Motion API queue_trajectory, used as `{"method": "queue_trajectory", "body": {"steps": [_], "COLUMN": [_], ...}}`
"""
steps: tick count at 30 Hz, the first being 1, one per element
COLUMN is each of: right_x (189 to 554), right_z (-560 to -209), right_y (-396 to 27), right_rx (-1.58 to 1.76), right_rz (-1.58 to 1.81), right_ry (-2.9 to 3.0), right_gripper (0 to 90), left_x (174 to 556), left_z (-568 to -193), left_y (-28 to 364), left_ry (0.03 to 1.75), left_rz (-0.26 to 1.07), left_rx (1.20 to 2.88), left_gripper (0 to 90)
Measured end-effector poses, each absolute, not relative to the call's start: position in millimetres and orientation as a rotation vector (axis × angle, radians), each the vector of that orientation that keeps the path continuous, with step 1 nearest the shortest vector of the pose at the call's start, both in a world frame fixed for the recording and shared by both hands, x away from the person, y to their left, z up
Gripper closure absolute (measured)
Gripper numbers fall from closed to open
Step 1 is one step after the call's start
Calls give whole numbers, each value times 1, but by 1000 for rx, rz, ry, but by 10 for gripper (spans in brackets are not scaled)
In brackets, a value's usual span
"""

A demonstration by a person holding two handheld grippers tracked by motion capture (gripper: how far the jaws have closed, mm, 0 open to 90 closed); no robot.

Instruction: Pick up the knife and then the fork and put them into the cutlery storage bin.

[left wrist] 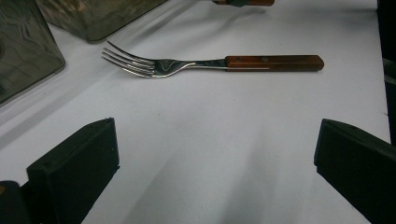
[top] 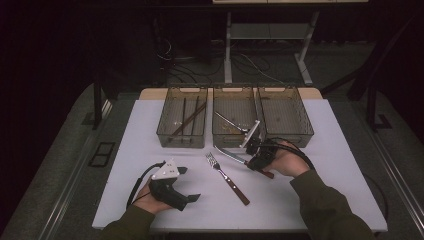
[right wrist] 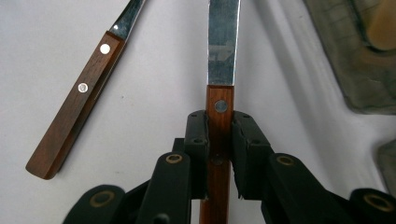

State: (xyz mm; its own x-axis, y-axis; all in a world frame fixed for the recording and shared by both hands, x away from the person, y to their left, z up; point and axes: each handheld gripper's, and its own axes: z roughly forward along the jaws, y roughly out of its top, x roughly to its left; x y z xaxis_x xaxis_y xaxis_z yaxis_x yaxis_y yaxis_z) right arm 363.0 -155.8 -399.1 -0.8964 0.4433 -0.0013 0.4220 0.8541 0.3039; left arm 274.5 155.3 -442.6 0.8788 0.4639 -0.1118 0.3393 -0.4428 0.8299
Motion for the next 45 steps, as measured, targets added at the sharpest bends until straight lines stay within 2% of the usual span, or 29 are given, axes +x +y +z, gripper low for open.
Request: {"method": "queue_trajectory", "body": {"steps": [21, 45], "right_x": [352, 354], "right_z": [-386, -361], "right_y": [-205, -255], "right_rx": [859, 995], "right_rz": [878, 1151], "right_ry": [2763, 2517], "right_gripper": [775, 774], "left_x": [275, 275], "left_z": [-443, -443], "left_y": [155, 155], "left_ry": [569, 559], "left_rz": [163, 163], "left_rx": [2087, 2092], "left_gripper": [0, 0]}}
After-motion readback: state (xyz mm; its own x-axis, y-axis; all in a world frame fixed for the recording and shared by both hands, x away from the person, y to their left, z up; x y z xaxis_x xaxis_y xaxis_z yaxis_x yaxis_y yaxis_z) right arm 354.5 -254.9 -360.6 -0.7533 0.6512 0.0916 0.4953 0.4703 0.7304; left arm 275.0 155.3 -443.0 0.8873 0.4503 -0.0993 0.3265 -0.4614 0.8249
